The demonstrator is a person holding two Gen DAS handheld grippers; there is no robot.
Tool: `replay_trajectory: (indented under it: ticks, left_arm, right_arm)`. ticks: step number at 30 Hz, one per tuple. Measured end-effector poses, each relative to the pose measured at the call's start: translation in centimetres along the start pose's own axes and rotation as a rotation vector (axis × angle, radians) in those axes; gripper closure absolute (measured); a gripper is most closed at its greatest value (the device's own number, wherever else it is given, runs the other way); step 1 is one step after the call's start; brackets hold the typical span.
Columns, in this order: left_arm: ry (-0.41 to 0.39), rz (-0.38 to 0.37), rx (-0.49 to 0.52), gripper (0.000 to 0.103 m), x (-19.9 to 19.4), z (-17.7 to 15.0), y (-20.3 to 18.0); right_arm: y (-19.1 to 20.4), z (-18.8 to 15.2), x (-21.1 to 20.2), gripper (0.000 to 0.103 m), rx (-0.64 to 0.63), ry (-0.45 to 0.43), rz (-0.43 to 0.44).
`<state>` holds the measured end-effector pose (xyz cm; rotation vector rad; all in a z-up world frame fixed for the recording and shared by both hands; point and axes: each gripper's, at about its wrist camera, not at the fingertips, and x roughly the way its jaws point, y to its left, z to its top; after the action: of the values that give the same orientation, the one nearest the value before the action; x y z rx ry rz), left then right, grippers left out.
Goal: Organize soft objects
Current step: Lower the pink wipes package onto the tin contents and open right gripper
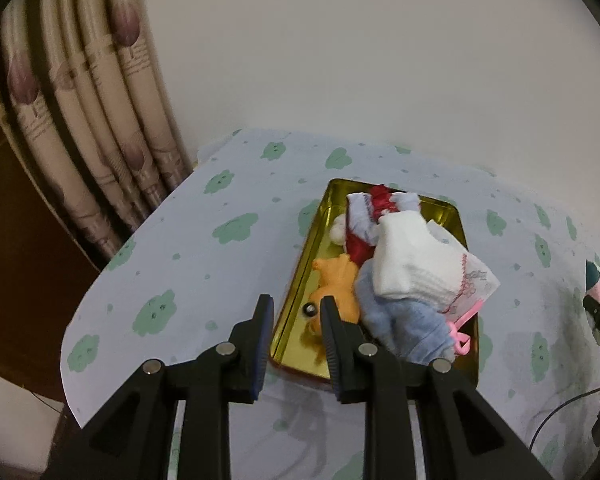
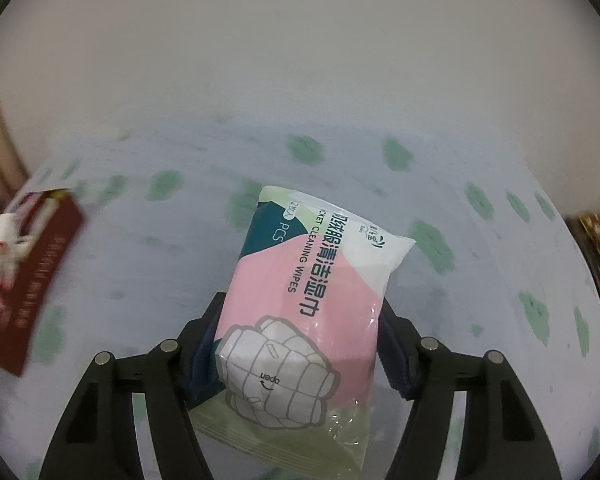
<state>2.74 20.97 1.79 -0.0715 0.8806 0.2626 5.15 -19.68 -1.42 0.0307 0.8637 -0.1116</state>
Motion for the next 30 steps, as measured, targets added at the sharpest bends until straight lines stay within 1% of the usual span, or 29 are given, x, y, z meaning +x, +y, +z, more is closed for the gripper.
replay_trajectory:
  ticks: [5,6,7,10,13,16,19,23,25,30]
  left_arm:
    - [0.013,0.027,-0.068,0.079,0.1,-1.0,2.4]
    - [0.015,0.032,-0.079,0.079,0.1,-1.2,2.8]
    - [0.018,0.035,-0.091,0.079,0.1,-1.3,3.3]
    - [0.023,0.05,-0.127,0.079,-0.1,-1.8,4.7]
    - [0.019,0.076,-0.139,0.079,-0.3,-2.1,5.4]
    - [0.032,0.062,-0.157,0.079,-0.2,-2.4,6.1]
    - [0.036,0.071,-0.168,0.079,-0.1,-2.7,6.8]
    - [0.038,0.076,-0.182,0.079,0.1,-2.9,7.4]
    - [0.04,0.065,-0.187,0.079,0.3,-2.9,7.7]
    - [0.054,0.068,-0.193,0.079,0.8,-3.0,7.8]
  right_arm:
    - [8.0,1.6,-2.6,0.038,-0.137,-0.034,0.13]
    - [9.3,1.7,-2.9,0.038,-0.159,-0.037,0.151]
    - [11.7,1.8,-3.4,0.038,-0.203,-0.043,0.188]
    - [16.6,1.7,-4.2,0.038,-0.29,-0.041,0.261]
    - [21.5,1.2,-4.5,0.038,-0.376,-0.039,0.315]
    - [24.9,0.9,-4.3,0.038,-0.413,-0.024,0.356]
    - [27.5,0.4,-4.0,0.038,-0.44,-0.009,0.369]
    - [29.7,0.0,-2.9,0.038,-0.459,0.005,0.357]
    - [30.7,0.1,-1.9,0.038,-0.456,0.011,0.352]
    - [32.1,0.7,0.3,0.037,-0.484,-0.004,0.311]
